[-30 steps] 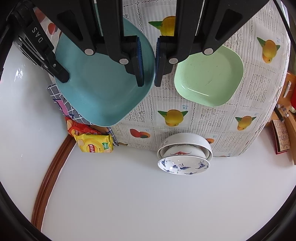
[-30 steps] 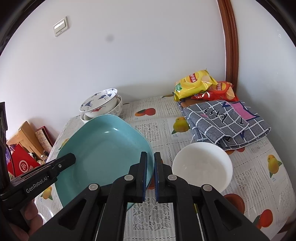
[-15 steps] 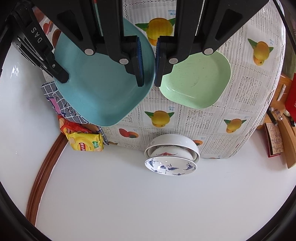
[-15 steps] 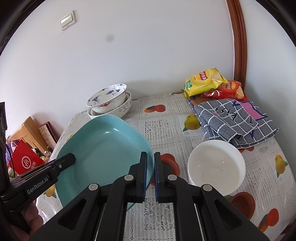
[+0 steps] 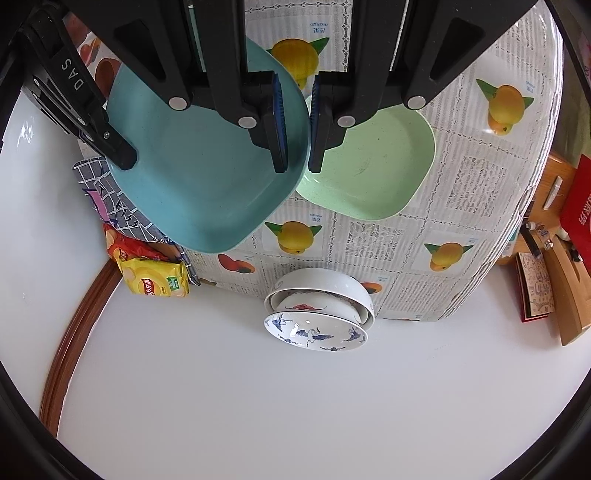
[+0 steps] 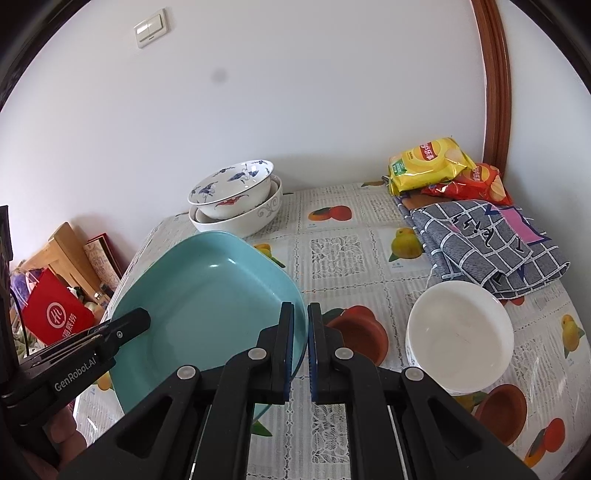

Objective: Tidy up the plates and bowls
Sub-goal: 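Lower the teal plate over the green plate with the right tool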

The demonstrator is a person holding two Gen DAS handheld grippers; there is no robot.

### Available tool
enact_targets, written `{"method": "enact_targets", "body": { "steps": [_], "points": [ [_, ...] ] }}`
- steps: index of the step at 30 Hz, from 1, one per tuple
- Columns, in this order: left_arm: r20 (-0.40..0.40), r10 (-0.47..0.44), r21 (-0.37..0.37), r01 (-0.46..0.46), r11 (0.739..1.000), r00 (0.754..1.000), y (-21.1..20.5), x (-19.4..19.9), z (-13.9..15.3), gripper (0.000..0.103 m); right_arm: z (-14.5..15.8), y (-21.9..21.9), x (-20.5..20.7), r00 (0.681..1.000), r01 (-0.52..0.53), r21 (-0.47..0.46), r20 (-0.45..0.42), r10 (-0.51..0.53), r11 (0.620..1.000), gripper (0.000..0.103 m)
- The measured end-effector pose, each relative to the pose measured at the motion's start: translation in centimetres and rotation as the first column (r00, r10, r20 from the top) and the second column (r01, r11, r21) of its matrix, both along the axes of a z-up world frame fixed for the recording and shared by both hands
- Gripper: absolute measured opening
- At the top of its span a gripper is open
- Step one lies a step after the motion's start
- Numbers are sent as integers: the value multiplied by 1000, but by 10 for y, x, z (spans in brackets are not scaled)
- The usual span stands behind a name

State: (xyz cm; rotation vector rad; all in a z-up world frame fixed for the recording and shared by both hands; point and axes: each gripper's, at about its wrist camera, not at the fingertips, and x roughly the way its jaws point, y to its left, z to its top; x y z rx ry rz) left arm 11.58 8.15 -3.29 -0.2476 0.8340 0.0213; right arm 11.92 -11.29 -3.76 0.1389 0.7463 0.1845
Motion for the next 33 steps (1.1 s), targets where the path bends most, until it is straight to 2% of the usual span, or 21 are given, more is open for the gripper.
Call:
{"method": "enact_targets", "body": {
  "steps": [17, 33],
  "points": [
    [-3, 22, -28, -22, 999, 1000, 17, 0, -4, 11, -5, 19, 4, 1000, -10, -27, -12, 10, 1000, 7],
    [-35, 50, -57, -52, 997, 998, 40, 4, -22, 11, -18, 41, 16, 999, -35, -48, -41, 33, 998, 7]
  ]
}}
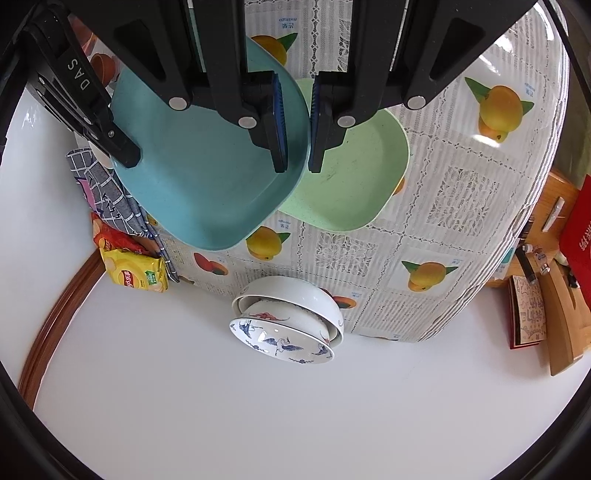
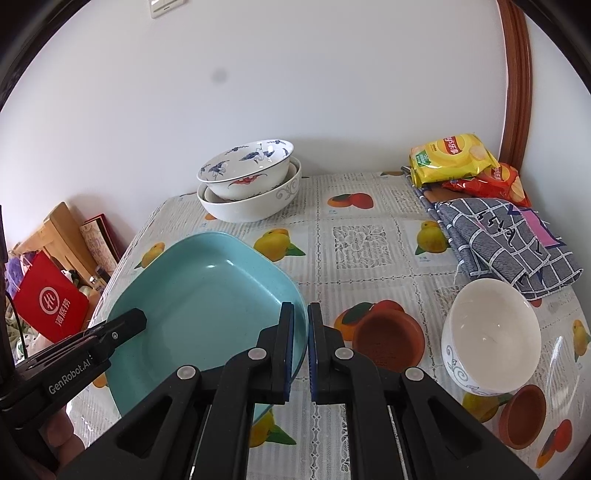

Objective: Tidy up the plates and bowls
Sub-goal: 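Lower the teal plate over the green plate with the right tool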

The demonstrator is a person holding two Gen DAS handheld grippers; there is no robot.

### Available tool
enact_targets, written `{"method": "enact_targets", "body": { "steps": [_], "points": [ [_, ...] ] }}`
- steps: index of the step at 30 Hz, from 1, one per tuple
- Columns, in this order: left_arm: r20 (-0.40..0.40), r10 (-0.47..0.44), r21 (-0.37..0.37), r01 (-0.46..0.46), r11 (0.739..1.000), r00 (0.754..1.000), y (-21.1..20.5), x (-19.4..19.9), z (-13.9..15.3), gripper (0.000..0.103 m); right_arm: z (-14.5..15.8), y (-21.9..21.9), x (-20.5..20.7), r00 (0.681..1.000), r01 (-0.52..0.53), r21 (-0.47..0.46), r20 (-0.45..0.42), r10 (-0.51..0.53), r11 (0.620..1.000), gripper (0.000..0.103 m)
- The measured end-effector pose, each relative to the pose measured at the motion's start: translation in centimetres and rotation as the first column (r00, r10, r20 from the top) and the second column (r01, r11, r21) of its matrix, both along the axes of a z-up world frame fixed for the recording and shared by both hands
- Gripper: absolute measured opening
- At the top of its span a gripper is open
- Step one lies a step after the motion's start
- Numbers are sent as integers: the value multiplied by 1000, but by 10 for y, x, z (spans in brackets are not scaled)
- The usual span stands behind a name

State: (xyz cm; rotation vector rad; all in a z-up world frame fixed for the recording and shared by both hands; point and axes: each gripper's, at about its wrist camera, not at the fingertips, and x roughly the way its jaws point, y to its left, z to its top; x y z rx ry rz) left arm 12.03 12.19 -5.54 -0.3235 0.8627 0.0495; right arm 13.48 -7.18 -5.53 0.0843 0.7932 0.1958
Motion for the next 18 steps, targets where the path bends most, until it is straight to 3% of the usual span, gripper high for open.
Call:
{"method": "enact_targets", "body": {
  "steps": [18],
  "points": [
    [-44, 37, -26, -38, 999, 998, 26, 4, -24, 11, -19, 27, 12, 999, -35, -21, -42, 34, 999, 7]
  ]
}}
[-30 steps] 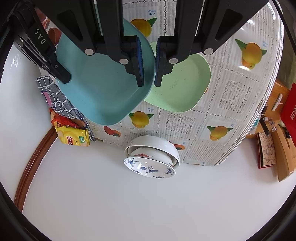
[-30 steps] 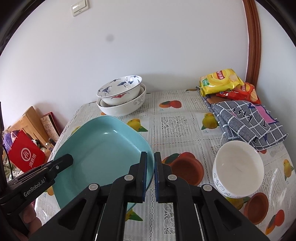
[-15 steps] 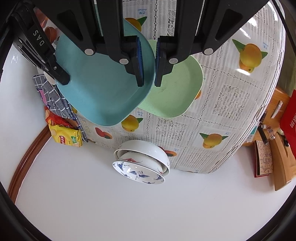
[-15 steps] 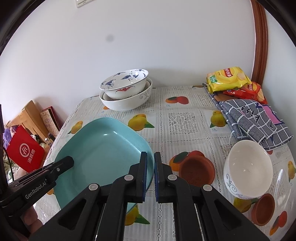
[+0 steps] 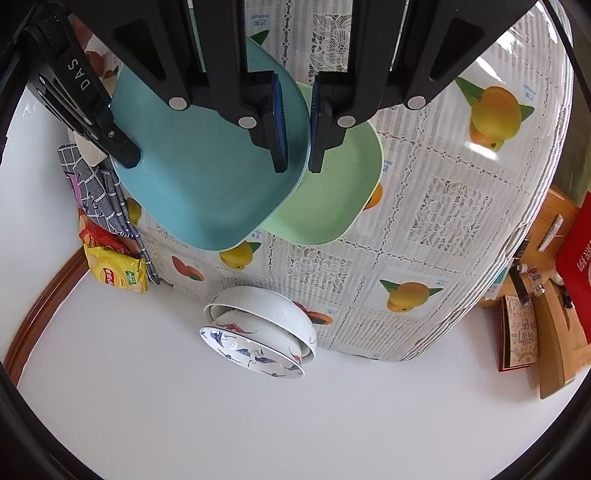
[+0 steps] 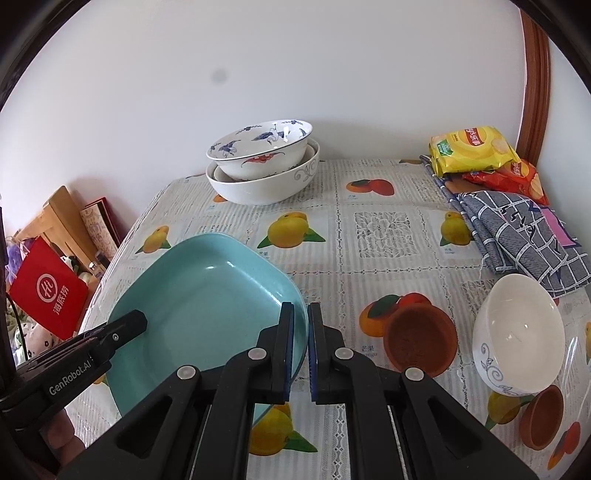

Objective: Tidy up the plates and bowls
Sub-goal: 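Lower the teal plate over the green plate with the right tool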

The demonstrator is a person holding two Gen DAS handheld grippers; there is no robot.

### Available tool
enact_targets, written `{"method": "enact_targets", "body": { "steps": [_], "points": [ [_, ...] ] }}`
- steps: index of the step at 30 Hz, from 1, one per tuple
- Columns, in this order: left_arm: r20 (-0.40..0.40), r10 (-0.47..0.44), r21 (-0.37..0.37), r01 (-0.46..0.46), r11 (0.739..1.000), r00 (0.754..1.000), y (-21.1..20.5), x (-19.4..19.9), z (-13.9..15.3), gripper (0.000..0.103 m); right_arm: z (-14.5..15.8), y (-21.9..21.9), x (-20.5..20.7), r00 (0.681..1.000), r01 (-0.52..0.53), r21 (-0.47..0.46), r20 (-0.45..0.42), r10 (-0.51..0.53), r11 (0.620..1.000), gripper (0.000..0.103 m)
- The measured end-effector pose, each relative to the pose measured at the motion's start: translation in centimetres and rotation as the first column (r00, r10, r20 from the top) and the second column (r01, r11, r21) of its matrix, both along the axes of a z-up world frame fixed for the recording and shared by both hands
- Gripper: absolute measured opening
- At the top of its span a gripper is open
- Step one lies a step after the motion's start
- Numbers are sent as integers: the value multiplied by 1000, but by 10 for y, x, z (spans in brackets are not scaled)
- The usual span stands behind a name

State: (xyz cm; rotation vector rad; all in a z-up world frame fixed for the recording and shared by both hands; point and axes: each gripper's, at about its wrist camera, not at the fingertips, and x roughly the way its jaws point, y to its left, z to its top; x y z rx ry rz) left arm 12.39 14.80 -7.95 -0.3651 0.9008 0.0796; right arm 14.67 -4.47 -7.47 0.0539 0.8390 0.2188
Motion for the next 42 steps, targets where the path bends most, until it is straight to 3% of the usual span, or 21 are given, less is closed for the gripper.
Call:
{"method": "enact_targets", "body": {
  "steps": [30, 42],
  "points": [
    [-77, 50, -21, -51, 998, 996, 33, 11, -36, 11, -38, 37, 24, 995, -58, -33, -82, 55, 998, 7],
    [-75, 68, 5, -68, 998, 995, 41, 19, -37, 11, -42, 53, 45, 993, -94, -49, -81, 90, 994, 8]
  ]
}}
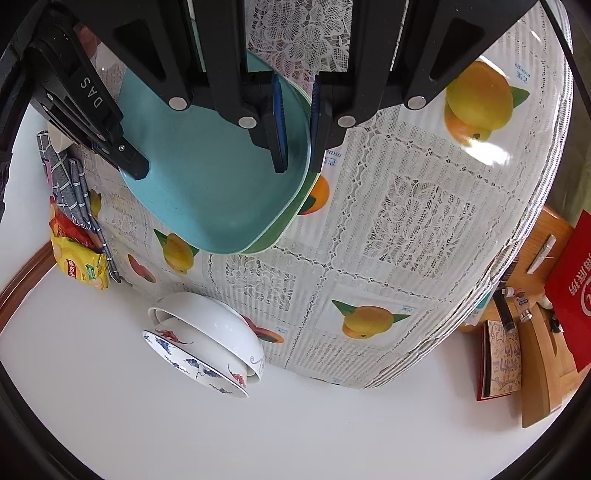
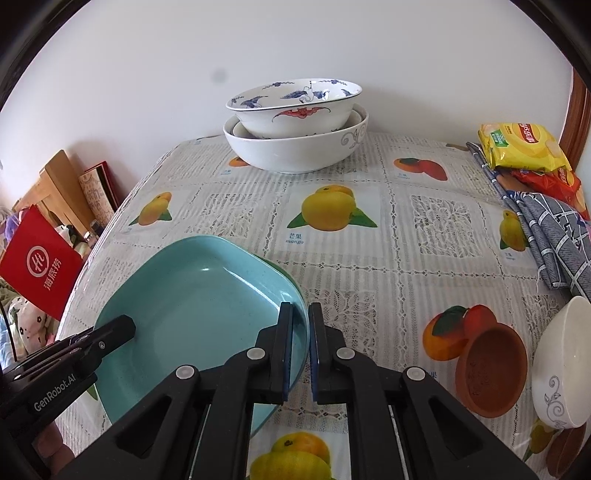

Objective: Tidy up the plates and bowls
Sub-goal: 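Lower the teal plate over the green plate with the right tool, then open the right tool to release the teal plate onto the green plate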

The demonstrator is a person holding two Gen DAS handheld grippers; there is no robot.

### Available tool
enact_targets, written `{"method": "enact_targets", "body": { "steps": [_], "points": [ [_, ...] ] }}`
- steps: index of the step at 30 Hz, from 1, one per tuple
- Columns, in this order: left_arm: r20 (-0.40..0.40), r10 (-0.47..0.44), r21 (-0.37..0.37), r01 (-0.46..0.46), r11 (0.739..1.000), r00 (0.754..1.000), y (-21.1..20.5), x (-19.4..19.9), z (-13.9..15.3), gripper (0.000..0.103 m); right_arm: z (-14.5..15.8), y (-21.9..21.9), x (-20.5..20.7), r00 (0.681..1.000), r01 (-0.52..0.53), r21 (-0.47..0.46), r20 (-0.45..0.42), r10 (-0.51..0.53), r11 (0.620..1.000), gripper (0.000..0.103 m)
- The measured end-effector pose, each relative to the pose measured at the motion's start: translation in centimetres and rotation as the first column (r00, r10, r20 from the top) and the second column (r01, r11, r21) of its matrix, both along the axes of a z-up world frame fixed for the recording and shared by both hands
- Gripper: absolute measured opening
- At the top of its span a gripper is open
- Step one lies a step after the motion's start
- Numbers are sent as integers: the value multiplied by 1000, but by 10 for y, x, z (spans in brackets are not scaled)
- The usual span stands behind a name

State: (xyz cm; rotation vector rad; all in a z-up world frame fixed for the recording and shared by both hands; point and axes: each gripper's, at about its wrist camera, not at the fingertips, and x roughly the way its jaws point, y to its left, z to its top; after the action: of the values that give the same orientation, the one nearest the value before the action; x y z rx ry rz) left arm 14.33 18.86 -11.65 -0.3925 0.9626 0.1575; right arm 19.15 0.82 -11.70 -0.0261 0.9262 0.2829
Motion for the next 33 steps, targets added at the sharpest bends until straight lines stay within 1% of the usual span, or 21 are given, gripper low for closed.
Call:
{"method": "enact_targets", "body": {
  "steps": [7, 13, 16, 18, 22, 26, 27, 30, 33],
  "points": [
    [-7, -9, 2, 9, 1000, 1000, -3, 5, -5, 11, -5, 3, 12, 1000, -18, -20, 3, 18, 1000, 11],
    [1, -18, 13, 18, 1000, 1000, -2, 6, -3, 12, -11, 10, 13, 999, -50, -46, 15, 50, 998, 16],
    [23, -3, 21, 3, 1000, 1000, -1, 3, 3, 13, -16, 11, 15, 998, -62, -32, -5, 62, 998, 16],
    [21, -15, 34, 15, 999, 1000, -2, 3, 7, 14, -20, 11, 16, 998, -62, -23, -15, 61, 998, 17],
    [27, -38, 53, 36, 998, 999, -6, 0, 12, 21, -20, 12, 13, 998, -68, -33, -11, 68, 997, 17],
    [19, -36, 61, 35, 998, 999, -9, -3, 16, 33, -15, 7, 8, 997, -72, -13, -9, 72, 997, 20],
    [19, -38, 65, 37, 997, 999, -10, -4, 17, 35, -12, 5, 6, 997, -74, -10, -5, 74, 997, 20],
    [23, -42, 84, 40, 996, 999, -15, -8, 23, 38, -4, 0, -1, 998, -70, -13, 10, 70, 997, 24],
    [19, -44, 112, 42, 993, 999, -22, -12, 28, 45, 4, -13, -8, 998, -56, 8, 23, 56, 998, 30]
  ]
}}
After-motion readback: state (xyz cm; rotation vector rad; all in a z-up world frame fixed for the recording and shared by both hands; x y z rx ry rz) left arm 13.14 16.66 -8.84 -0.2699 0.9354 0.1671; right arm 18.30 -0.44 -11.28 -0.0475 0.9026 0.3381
